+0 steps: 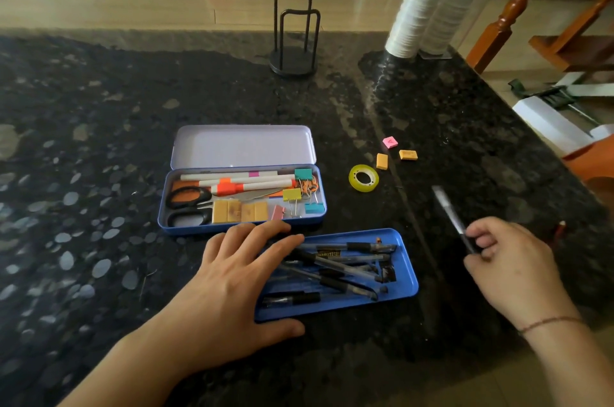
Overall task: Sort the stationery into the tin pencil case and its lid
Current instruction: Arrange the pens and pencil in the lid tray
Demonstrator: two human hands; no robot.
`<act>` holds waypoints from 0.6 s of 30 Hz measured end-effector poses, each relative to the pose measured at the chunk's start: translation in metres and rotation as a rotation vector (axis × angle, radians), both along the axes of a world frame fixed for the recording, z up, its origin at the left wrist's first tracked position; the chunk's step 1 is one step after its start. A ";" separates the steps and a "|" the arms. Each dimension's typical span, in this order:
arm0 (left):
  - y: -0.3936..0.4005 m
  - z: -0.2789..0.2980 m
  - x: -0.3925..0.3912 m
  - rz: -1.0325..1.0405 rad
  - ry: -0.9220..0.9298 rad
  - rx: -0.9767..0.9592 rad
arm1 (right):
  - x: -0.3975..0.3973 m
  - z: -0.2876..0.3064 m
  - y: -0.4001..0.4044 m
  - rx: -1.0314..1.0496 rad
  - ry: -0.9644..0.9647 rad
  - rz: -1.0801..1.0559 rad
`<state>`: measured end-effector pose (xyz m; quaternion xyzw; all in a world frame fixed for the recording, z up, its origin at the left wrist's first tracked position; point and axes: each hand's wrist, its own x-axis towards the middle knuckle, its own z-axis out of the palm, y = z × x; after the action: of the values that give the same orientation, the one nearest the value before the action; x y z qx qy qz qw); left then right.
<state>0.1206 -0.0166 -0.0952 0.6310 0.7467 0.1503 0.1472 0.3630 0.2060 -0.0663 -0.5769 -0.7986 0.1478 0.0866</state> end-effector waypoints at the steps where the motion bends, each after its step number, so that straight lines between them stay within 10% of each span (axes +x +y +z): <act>1: 0.000 0.000 0.001 -0.006 0.001 -0.006 | -0.002 0.001 -0.002 0.011 0.050 0.048; 10: 0.001 -0.004 0.003 -0.013 0.025 -0.036 | 0.093 -0.040 0.060 0.213 0.360 -0.556; 18: 0.002 -0.007 0.004 0.010 0.034 -0.048 | 0.071 -0.036 0.053 0.149 0.279 -0.495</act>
<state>0.1248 -0.0141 -0.1018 0.6260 0.7557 0.1221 0.1487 0.4336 0.2588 -0.1019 -0.7204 -0.6227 0.1409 0.2710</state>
